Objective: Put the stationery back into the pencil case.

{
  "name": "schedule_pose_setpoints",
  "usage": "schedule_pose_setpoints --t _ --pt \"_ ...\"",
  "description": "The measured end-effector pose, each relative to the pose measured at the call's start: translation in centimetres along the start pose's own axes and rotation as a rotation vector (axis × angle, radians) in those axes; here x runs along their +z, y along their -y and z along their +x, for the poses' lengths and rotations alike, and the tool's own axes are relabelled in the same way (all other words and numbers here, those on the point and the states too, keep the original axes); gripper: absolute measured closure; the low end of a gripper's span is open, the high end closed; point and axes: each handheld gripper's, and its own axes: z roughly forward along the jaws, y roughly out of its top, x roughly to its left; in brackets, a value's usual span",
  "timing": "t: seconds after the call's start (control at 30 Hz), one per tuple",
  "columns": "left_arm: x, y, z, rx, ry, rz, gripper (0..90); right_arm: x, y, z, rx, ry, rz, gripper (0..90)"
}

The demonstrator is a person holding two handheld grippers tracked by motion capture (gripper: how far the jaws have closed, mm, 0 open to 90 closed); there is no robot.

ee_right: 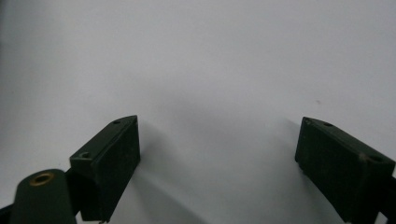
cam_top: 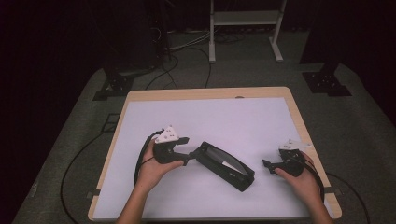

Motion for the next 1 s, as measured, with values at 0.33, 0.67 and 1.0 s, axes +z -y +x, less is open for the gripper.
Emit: schedule_pose_setpoints --t 0.33,0.67,1.0 --pt "-1.5 1.6 0.6 -0.034 -0.119 0.101 16.6 0.0 0.0 0.0 0.0 0.0 0.001 12.9" --pt "-3.4 4.1 1.5 -0.072 -0.174 0.173 11.6 0.0 0.0 0.0 0.0 0.0 0.001 12.9" --pt "-5.1 6.5 1.7 -0.104 -0.223 0.225 10.7 0.0 0.0 0.0 0.0 0.001 0.001 12.9"
